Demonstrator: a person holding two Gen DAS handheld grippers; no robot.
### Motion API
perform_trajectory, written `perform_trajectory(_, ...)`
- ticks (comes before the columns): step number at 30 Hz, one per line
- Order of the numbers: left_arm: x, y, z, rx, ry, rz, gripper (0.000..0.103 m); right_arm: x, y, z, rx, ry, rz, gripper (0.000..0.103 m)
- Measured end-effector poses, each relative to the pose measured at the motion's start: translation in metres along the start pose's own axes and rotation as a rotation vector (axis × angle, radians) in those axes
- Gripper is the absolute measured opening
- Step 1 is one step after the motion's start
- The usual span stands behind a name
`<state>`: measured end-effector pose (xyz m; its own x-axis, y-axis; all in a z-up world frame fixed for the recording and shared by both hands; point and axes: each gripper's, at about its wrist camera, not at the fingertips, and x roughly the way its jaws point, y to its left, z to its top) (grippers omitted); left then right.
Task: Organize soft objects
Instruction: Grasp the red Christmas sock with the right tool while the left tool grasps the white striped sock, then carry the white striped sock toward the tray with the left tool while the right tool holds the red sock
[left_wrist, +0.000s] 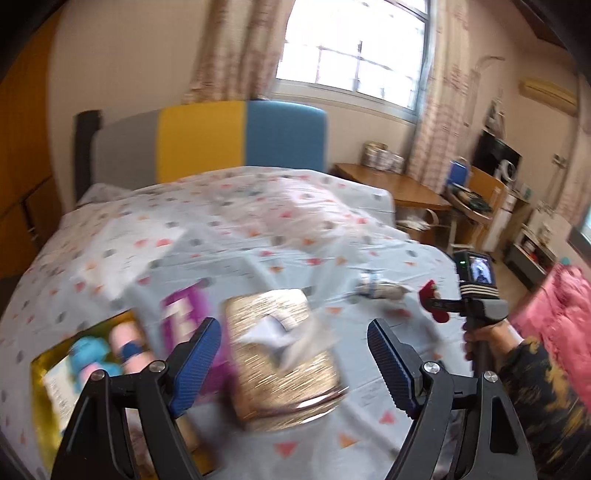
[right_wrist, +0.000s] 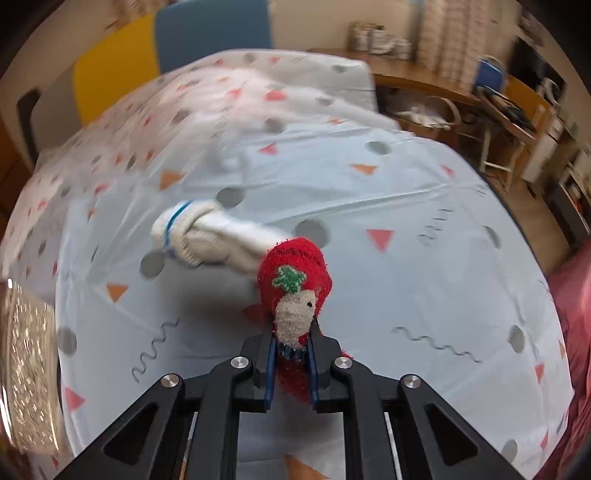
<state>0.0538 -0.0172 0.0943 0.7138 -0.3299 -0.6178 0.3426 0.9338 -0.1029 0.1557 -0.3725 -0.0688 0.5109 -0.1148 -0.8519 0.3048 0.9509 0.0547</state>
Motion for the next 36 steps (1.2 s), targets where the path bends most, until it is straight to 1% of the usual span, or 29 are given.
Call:
perform_trajectory(2,0.022,-0.023,0.014,0.004,0.052,-0.059,0.082,-0.001,-0.013,0.001,0.051,0.01,-0.029,0.012)
perform_trajectory(3,0.039,-0.033,0.021,-0.016,0.103,-0.094,0.082,0.001,-0.018,0.002,0.068,0.019,-0.043,0.012)
perform_trajectory(4,0.053,-0.043,0.026,-0.044,0.151,-0.113,0.082,0.003,-0.021,0.004,0.083,0.027,-0.048,0.012)
perform_trajectory(6,0.084,-0.062,0.034,-0.086,0.201,-0.162,0.082,0.005,-0.026,0.003,0.108,0.045,-0.042,0.012)
perform_trajectory(8,0.113,-0.077,0.038,-0.129,0.258,-0.151,0.082,0.007,-0.03,0.003,0.115,0.063,-0.042,0.012)
perform_trajectory(9,0.129,-0.082,0.039,-0.15,0.28,-0.161,0.082,0.011,-0.032,0.005,0.118,0.079,-0.042,0.012)
perform_trajectory(11,0.166,-0.095,0.038,-0.197,0.352,-0.141,0.082,0.018,-0.035,0.004,0.133,0.117,-0.033,0.012)
perform_trajectory(13,0.197,-0.101,0.035,-0.241,0.393,-0.138,0.082,0.024,-0.037,0.003,0.142,0.138,-0.031,0.012)
perform_trajectory(14,0.211,-0.104,0.035,-0.254,0.412,-0.118,0.081,0.024,-0.038,0.004,0.144,0.142,-0.029,0.012)
perform_trajectory(17,0.254,-0.113,0.036,-0.281,0.461,-0.082,0.079,0.028,-0.038,0.004,0.148,0.156,-0.02,0.013)
perform_trajectory(18,0.266,-0.114,0.036,-0.306,0.479,-0.07,0.079,0.028,-0.039,0.004,0.157,0.159,-0.013,0.014)
perform_trajectory(21,0.297,-0.113,0.037,-0.374,0.517,-0.077,0.079,0.03,-0.04,0.004,0.164,0.171,-0.004,0.015)
perform_trajectory(23,0.313,-0.114,0.039,-0.422,0.531,-0.094,0.079,0.03,-0.037,0.005,0.153,0.171,-0.008,0.016)
perform_trajectory(26,0.335,-0.113,0.041,-0.495,0.541,-0.088,0.079,0.031,-0.036,0.006,0.145,0.174,-0.007,0.017)
perform_trajectory(30,0.358,-0.115,0.043,-0.504,0.547,-0.06,0.079,0.032,-0.033,0.006,0.13,0.178,-0.019,0.018)
perform_trajectory(32,0.369,-0.119,0.041,-0.466,0.568,-0.03,0.078,0.035,-0.029,0.008,0.11,0.183,-0.031,0.019)
perform_trajectory(33,0.374,-0.122,0.037,-0.433,0.592,-0.022,0.076,0.035,-0.027,0.008,0.103,0.182,-0.037,0.02)
perform_trajectory(34,0.377,-0.124,0.034,-0.405,0.607,-0.01,0.065,0.035,-0.026,0.008,0.095,0.181,-0.04,0.02)
perform_trajectory(35,0.375,-0.126,0.033,-0.36,0.594,0.011,0.054,0.036,-0.025,0.008,0.09,0.18,-0.042,0.02)
perform_trajectory(36,0.37,-0.129,0.032,-0.305,0.566,0.025,0.048,0.037,-0.025,0.008,0.089,0.181,-0.042,0.02)
